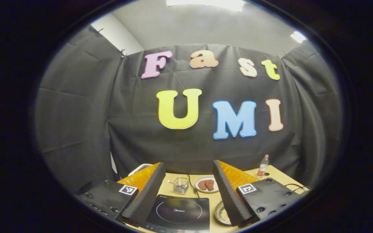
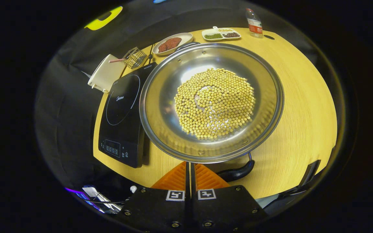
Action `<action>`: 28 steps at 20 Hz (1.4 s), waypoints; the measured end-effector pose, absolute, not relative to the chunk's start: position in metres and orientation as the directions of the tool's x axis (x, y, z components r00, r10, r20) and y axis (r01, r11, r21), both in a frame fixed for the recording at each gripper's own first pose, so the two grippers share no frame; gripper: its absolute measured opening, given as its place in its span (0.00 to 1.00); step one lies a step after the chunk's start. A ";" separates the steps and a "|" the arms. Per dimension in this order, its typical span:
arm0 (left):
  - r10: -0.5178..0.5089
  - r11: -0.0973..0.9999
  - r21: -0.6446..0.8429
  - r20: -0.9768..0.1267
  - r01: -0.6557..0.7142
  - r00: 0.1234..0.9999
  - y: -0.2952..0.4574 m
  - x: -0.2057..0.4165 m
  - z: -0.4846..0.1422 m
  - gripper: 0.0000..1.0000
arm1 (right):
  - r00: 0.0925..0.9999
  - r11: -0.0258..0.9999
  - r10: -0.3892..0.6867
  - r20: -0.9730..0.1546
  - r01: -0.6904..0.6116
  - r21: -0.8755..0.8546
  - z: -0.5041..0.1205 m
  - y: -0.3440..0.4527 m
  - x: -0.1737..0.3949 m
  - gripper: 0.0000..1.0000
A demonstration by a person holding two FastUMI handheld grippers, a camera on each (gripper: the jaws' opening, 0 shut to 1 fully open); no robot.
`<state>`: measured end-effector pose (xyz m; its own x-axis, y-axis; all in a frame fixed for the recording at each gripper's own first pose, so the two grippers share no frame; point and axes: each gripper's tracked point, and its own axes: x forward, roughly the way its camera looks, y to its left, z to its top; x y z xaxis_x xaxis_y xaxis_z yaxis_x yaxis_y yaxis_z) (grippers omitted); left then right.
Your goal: First push the handle of the pot to place it horizontally, then grasp the pot with both hands and set it on the induction cooktop.
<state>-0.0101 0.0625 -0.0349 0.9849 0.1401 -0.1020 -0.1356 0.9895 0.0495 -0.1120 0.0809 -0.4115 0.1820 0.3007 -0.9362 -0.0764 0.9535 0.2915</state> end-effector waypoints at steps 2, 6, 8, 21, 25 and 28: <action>0.126 0.991 0.053 -0.103 -0.121 0.987 0.055 -0.008 -0.035 0.99 | 0.186 0.954 0.298 -0.936 -0.066 0.291 -0.411 0.076 -0.112 0.00; 0.104 0.994 0.050 -0.106 -0.099 0.989 0.043 -0.003 -0.034 0.99 | 0.191 0.957 0.289 -0.938 -0.060 0.282 -0.411 0.065 -0.110 0.01; 0.097 0.995 0.048 -0.112 -0.092 0.989 0.039 0.000 -0.035 0.99 | 0.193 0.959 0.284 -0.939 -0.055 0.279 -0.411 0.060 -0.109 0.00; 0.082 0.995 0.058 -0.118 -0.075 0.990 0.013 0.002 -0.038 0.99 | 0.211 0.973 0.229 -0.950 -0.043 0.225 -0.412 0.014 -0.102 0.00; 0.078 0.996 0.061 -0.118 -0.072 0.990 0.007 0.002 -0.037 0.97 | 0.216 0.976 0.216 -0.952 -0.044 0.212 -0.413 0.004 -0.099 0.01; 0.076 0.996 0.060 -0.115 -0.069 0.990 0.004 0.000 -0.036 0.95 | 0.216 0.977 0.214 -0.953 -0.045 0.209 -0.414 -0.003 -0.097 0.00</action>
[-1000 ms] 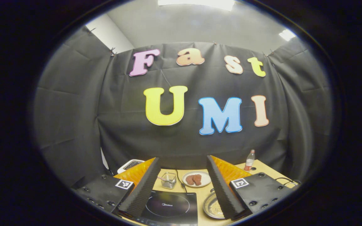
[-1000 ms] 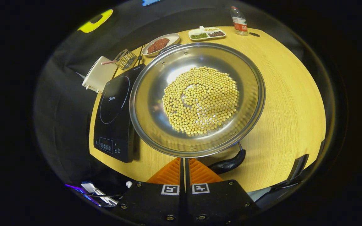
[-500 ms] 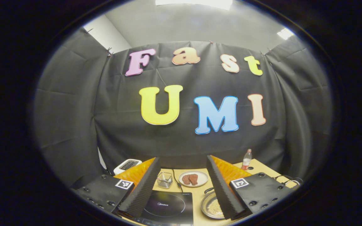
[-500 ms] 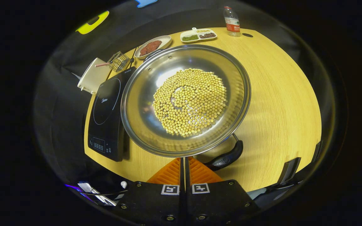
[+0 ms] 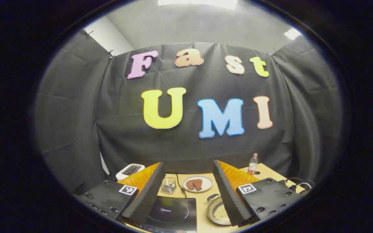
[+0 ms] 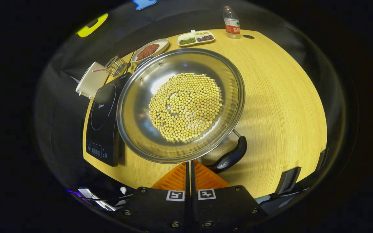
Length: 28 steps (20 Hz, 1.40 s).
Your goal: First push the handle of the pot to place it horizontally, then grasp the pot with both hands and set it on the induction cooktop.
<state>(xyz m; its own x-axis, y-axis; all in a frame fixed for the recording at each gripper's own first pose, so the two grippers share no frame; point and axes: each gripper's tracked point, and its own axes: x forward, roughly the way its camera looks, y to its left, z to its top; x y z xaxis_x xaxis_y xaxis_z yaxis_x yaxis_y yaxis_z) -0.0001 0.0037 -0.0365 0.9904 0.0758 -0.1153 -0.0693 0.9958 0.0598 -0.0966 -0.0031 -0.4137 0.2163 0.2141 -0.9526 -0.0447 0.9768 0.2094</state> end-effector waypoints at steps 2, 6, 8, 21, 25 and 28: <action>0.075 0.996 0.058 -0.117 -0.069 0.990 0.002 0.000 -0.037 0.99 | 0.218 0.979 0.204 -0.954 -0.046 0.199 -0.415 -0.009 -0.095 0.00; 0.076 0.996 0.062 -0.126 -0.068 0.989 -0.002 0.001 -0.040 0.95 | 0.220 0.983 0.184 -0.958 -0.038 0.180 -0.417 -0.025 -0.090 0.01; 0.078 0.995 0.065 -0.134 -0.070 0.988 -0.003 0.000 -0.042 0.95 | 0.222 0.986 0.168 -0.960 -0.034 0.165 -0.418 -0.034 -0.085 0.01; 0.068 0.995 0.083 -0.147 -0.057 0.987 -0.020 0.008 -0.046 0.99 | 0.225 0.997 0.078 -0.971 -0.042 0.071 -0.430 -0.083 -0.057 0.01; 0.065 0.995 0.082 -0.152 -0.053 0.986 -0.025 0.015 -0.049 0.98 | 0.233 0.998 0.063 -0.970 -0.031 0.057 -0.432 -0.095 -0.046 0.00; 0.062 0.995 0.084 -0.152 -0.050 0.986 -0.030 0.020 -0.049 0.98 | 0.238 0.999 0.041 -0.970 -0.042 0.032 -0.432 -0.107 -0.037 0.01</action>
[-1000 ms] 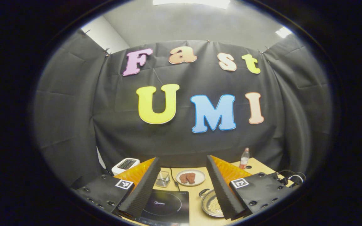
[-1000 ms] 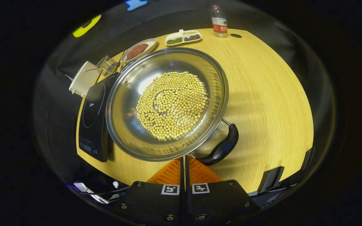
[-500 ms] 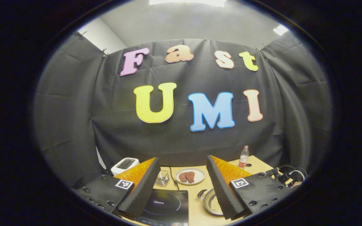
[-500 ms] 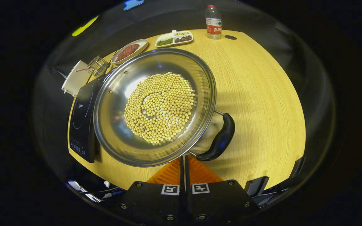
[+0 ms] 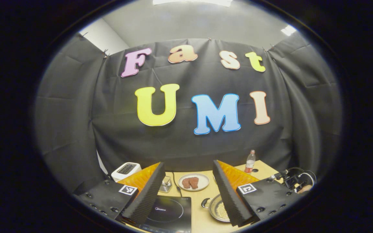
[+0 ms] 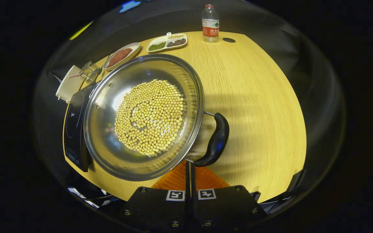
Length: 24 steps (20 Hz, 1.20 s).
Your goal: First push the handle of the pot to place it horizontally, then grasp the pot with both hands and set it on the induction cooktop.
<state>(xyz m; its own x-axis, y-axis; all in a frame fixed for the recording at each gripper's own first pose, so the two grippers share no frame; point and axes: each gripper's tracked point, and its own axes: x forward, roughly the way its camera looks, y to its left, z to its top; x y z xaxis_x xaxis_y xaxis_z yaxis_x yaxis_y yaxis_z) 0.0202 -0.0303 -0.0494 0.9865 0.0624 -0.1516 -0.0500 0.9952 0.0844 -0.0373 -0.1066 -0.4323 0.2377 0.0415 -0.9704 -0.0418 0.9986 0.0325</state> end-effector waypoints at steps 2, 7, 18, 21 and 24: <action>0.062 0.995 0.088 -0.153 -0.049 0.986 -0.033 0.024 -0.050 0.98 | 0.238 0.999 0.041 -0.970 -0.033 0.034 -0.433 -0.110 -0.032 0.00; 0.066 0.995 0.090 -0.165 -0.052 0.984 -0.039 0.027 -0.057 0.97 | 0.249 0.999 0.032 -0.968 -0.020 0.028 -0.437 -0.122 -0.015 0.00; 0.073 0.994 0.096 -0.197 -0.055 0.978 -0.056 0.034 -0.069 0.95 | 0.281 0.998 0.053 -0.958 0.012 0.059 -0.444 -0.141 0.022 0.01; 0.067 0.995 0.091 -0.202 -0.050 0.977 -0.056 0.038 -0.071 0.96 | 0.283 0.999 0.046 -0.958 0.004 0.049 -0.444 -0.142 0.025 0.01; 0.057 0.996 0.073 -0.211 -0.042 0.976 -0.057 0.041 -0.076 0.99 | 0.301 1.000 -0.020 -0.954 0.000 -0.020 -0.443 -0.157 0.024 0.01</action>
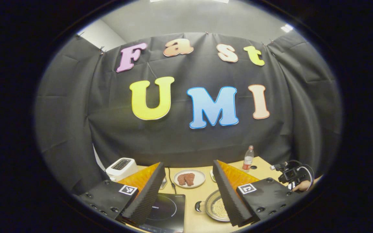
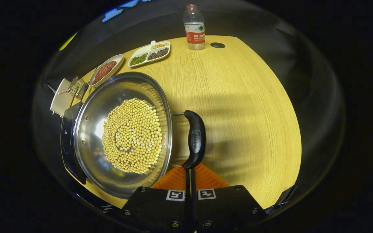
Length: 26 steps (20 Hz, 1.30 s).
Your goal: First push the handle of the pot to place it horizontally, then grasp the pot with both hands and set it on the induction cooktop.
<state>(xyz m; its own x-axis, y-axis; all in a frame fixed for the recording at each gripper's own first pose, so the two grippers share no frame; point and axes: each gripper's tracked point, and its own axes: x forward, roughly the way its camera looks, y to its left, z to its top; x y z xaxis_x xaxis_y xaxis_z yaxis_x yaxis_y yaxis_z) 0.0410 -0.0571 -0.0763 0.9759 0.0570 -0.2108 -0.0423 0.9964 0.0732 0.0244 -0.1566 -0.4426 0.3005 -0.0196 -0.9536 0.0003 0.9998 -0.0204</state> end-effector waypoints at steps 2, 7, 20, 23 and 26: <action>0.045 0.998 0.060 -0.222 -0.032 0.974 -0.059 0.042 -0.084 0.99 | 0.331 0.998 -0.056 -0.942 0.001 -0.059 -0.433 -0.167 0.024 0.01; -0.019 1.000 0.007 -0.256 0.022 0.967 -0.066 0.055 -0.108 0.99 | 0.446 0.997 -0.073 -0.892 0.038 -0.062 -0.398 -0.181 0.016 0.77; -0.147 0.989 -0.054 -0.540 0.140 0.829 -0.092 0.082 -0.268 0.99 | 0.676 0.997 -0.010 -0.737 0.066 0.048 -0.349 -0.148 0.024 1.00; -0.152 0.988 -0.068 -0.589 0.139 0.794 -0.092 0.092 -0.303 0.98 | 0.660 0.996 -0.021 -0.751 0.079 0.042 -0.362 -0.147 0.026 1.00; -0.149 0.987 -0.047 -0.642 0.155 0.753 -0.092 0.094 -0.339 0.98 | 0.654 0.996 -0.036 -0.756 0.088 0.029 -0.370 -0.149 0.030 1.00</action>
